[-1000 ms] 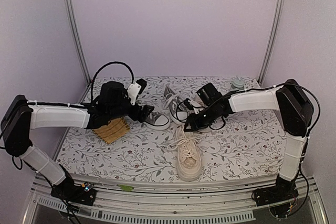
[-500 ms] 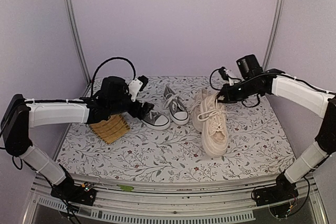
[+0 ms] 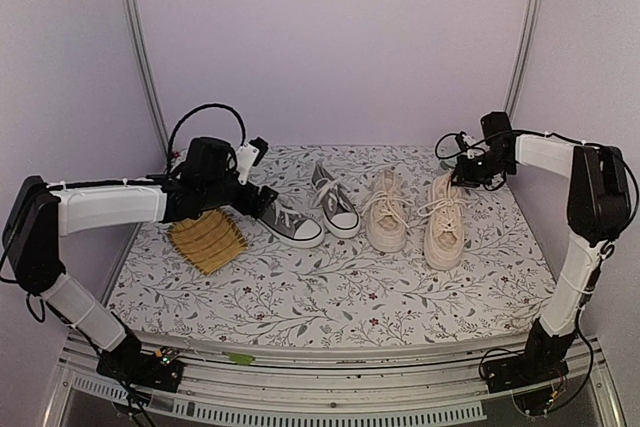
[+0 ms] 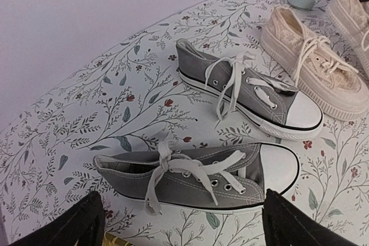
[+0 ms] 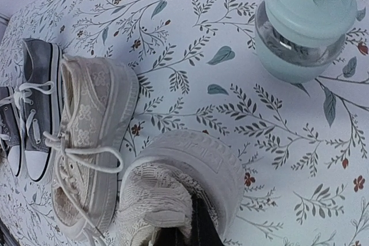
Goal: Tie the shoes
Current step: Place the shoe at the center of the board, then reset both arms
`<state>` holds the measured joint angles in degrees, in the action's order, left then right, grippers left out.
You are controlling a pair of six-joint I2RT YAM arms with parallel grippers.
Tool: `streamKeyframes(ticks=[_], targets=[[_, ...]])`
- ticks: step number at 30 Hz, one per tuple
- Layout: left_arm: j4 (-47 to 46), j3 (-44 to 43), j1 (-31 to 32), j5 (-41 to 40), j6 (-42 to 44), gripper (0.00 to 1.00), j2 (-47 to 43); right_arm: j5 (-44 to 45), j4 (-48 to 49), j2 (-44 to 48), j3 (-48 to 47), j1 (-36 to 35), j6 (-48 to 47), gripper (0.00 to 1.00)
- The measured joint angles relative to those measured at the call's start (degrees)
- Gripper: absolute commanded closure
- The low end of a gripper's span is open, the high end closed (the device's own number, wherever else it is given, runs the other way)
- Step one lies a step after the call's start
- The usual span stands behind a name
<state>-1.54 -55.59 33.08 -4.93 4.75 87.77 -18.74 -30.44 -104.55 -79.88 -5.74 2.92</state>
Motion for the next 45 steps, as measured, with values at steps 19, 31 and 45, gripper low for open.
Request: streamKeyframes(ticks=[19,31,45], targets=[[2.86,-0.42,-3.85,0.15,-0.46,0.04,-0.07,-5.29,5.42,-15.06,-14.53,-0.7,-1.16,0.17],[-12.92,16.0,-17.99,-8.92,-9.9,0.04,-10.4,-0.2,28.22,31.65,24.41,6.56,-2.49,0.04],[-38.51,31.08,-19.5,-18.58,-13.44,0.04,-14.16,19.67,50.29,38.05,52.81,7.63,10.29,0.02]])
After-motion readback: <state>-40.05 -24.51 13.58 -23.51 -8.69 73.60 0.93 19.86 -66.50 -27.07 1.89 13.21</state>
